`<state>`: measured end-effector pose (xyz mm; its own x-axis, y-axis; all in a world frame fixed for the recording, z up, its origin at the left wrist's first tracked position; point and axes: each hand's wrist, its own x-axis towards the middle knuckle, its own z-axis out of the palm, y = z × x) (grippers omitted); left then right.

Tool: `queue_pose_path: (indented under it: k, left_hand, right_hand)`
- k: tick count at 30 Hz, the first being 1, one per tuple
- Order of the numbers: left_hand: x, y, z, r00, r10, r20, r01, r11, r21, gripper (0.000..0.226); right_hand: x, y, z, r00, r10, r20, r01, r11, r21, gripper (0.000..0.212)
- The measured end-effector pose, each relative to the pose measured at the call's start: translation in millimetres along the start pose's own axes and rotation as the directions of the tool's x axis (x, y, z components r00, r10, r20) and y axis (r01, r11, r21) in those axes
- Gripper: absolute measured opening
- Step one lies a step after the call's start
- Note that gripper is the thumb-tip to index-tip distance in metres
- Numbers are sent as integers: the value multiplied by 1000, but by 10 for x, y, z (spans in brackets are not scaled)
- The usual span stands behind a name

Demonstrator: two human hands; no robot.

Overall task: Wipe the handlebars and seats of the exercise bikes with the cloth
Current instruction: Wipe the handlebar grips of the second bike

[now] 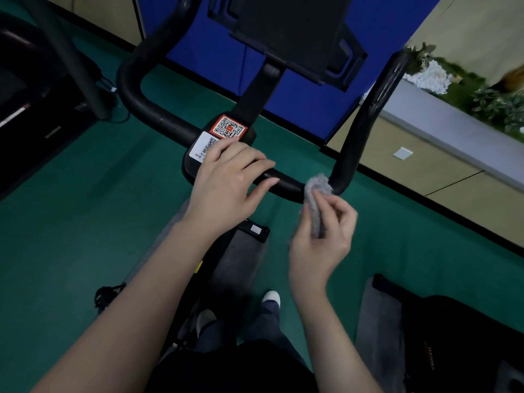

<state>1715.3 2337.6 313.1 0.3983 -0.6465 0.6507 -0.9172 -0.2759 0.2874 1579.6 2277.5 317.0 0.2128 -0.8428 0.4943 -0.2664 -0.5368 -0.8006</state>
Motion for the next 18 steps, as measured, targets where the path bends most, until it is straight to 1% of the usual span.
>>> queue_pose_path:
  k: [1,4,6,9,11,13,15,17,18]
  left_hand:
    - [-1,-2,-3,1000,1,2,-1,1000,-4,26]
    - [-4,-3,-13,1000,5,12,-5,1000,-19,26]
    - [-7,1,-13,1000,-1,9,1,1000,-21,26]
    - [-3,4,-12,1000,-2,4,2,1000,-19,25]
    - [-7,6,-9,1000,4,4,-3,1000,-21,24]
    - [-5,10,-11,1000,3,1,-3,1000,-22,24]
    - [-3,14,-11,1000,-7,-1,7,1000,-26,24]
    - [-4,15,-12,1000,-18,0,18,999,-29,25]
    - [-7,16,-13,1000,-22,1,22,999,-29,25]
  right_hand:
    - [53,17,-13,1000,-6,-14,6,1000,-19,24]
    - [270,94,-90,997,43,-69,-48,996,-72,25]
    - [282,83,-96,999,8,-33,-12,992,-126,25]
    - [138,-7,-35,979,-144,143,166,974,-157,26]
    - [191,-12,-65,949,-195,247,239,957,-165,26]
    - [387,6,-151,937,-183,297,251,945,-209,23]
    - [581,-6,-227,928,-140,345,243,930,-277,22]
    - [677,-66,-222,884,-113,453,286,899,-333,21]
    - [699,-108,-187,844,-106,525,328,877,-351,21]
